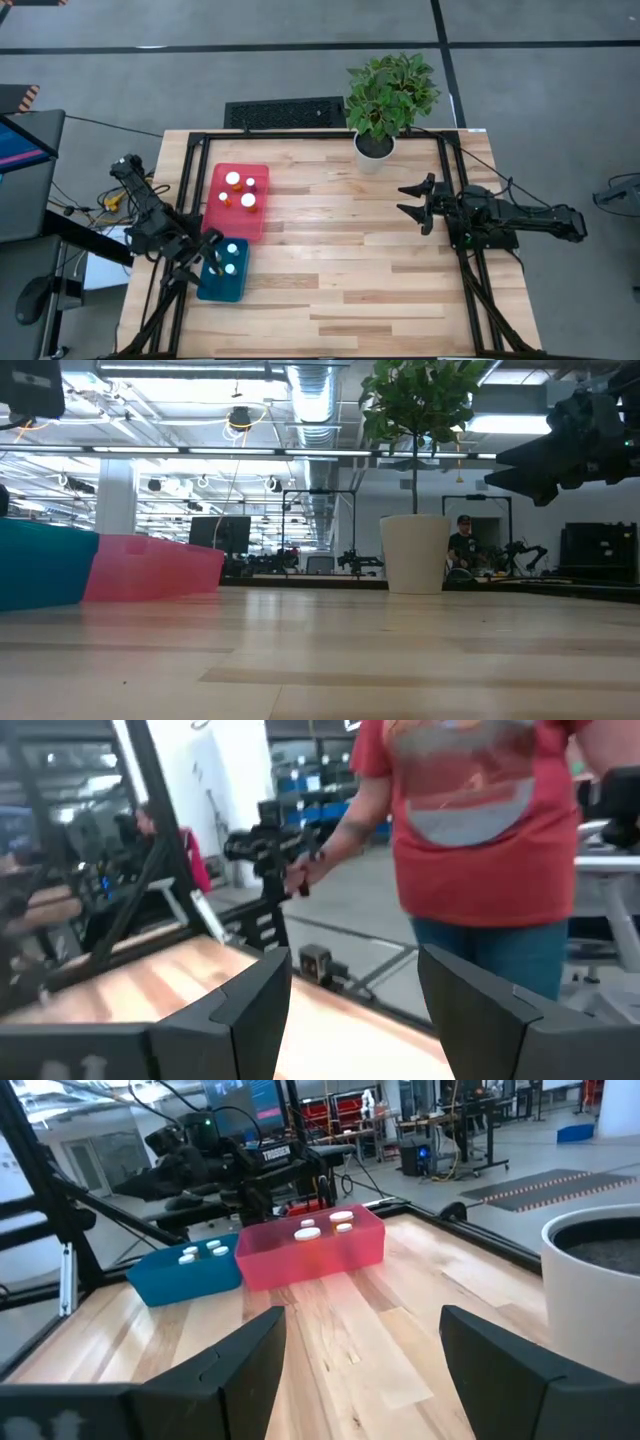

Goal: Pick and place medicine bottles into bin by pill shape (circle, oval)
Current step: Return to Home Position

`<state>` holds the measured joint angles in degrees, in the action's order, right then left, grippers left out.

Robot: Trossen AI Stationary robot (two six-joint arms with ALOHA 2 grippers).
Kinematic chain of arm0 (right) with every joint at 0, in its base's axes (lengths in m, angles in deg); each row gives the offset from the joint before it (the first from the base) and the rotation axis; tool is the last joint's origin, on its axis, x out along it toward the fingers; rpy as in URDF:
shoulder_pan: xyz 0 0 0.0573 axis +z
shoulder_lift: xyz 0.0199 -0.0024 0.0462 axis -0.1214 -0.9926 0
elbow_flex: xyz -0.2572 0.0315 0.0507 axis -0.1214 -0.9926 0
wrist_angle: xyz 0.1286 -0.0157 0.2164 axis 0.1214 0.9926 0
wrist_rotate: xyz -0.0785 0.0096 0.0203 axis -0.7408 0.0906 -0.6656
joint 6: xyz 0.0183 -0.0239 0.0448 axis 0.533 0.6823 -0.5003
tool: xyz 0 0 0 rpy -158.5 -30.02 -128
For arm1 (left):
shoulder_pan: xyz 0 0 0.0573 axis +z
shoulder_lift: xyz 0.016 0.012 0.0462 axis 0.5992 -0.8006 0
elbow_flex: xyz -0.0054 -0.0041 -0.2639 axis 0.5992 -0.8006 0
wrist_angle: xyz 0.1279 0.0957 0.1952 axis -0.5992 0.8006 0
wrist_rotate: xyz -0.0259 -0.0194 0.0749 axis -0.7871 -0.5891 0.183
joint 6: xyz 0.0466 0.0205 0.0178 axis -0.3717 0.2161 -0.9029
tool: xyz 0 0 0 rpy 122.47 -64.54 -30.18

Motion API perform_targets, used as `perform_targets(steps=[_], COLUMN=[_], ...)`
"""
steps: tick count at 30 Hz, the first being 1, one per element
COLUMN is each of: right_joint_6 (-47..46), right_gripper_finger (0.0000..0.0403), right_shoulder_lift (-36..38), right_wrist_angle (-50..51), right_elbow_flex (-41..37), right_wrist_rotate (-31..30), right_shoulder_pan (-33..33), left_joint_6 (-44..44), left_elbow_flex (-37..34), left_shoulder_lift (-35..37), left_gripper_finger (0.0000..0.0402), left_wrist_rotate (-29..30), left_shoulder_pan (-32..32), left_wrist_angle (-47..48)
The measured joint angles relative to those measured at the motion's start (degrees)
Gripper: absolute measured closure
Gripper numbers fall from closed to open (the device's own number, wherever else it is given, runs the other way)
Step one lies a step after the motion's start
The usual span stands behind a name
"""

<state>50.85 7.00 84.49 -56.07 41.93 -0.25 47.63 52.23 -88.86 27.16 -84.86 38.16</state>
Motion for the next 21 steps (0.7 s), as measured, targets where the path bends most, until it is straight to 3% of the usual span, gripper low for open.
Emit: perform_targets(steps=[6, 21], right_joint_6=[0.4, 0.4], right_gripper_finger=[0.0127, 0.0127], right_shoulder_lift=[0.0, 0.0], right_wrist_angle=[0.0, 0.0], right_elbow_flex=[0.0, 0.0], right_wrist_rotate=[-0.1, -0.1], right_shoulder_pan=[0.0, 0.0], left_joint_6=[1.5, 0.1], left_elbow_flex=[0.0, 0.0], left_shoulder_lift=[-0.1, -0.1], left_gripper_finger=[0.0189, 0.0189], left_wrist_rotate=[7.6, 7.5], left_shoulder_pan=[0.2, 1.9], left_wrist_angle=[1.5, 1.4])
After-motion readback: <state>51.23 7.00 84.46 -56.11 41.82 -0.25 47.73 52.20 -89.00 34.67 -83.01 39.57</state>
